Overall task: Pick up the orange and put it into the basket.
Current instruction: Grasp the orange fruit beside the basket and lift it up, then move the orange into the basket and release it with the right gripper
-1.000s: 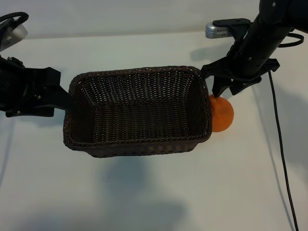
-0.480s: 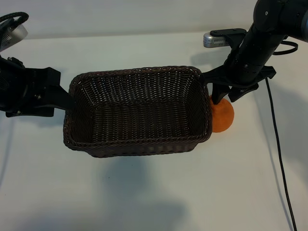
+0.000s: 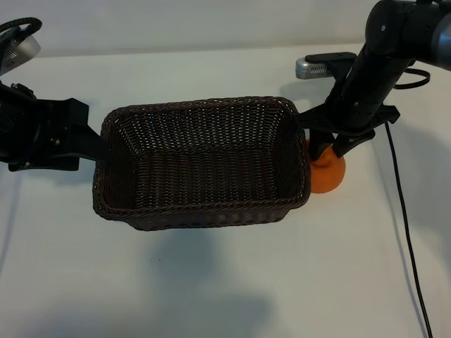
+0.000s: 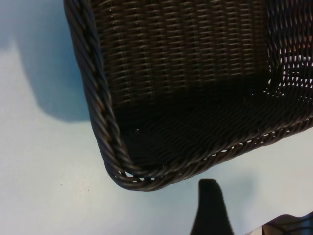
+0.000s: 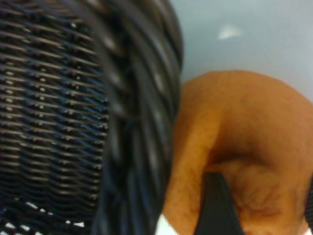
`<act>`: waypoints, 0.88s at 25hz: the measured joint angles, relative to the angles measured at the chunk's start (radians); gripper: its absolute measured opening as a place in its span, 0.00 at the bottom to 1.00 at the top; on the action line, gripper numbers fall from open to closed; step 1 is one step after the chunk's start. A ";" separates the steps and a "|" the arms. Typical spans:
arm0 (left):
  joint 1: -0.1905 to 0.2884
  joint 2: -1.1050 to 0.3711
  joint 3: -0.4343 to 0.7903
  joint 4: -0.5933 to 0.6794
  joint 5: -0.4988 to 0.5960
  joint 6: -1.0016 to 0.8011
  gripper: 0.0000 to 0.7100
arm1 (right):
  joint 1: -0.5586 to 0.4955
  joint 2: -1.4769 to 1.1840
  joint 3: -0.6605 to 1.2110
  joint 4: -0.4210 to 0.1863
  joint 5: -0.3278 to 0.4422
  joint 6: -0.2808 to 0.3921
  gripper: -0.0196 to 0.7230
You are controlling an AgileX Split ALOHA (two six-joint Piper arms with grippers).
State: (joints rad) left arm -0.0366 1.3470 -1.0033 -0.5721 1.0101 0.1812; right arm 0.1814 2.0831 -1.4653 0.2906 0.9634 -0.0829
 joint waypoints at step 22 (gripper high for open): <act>0.000 0.000 0.000 0.000 -0.021 -0.003 0.74 | 0.000 0.002 -0.025 -0.040 0.064 -0.023 0.17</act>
State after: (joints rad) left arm -0.0366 1.3470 -1.0033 -0.5721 0.9892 0.1786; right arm 0.1814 2.0852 -1.4907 0.2506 1.0271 -0.1058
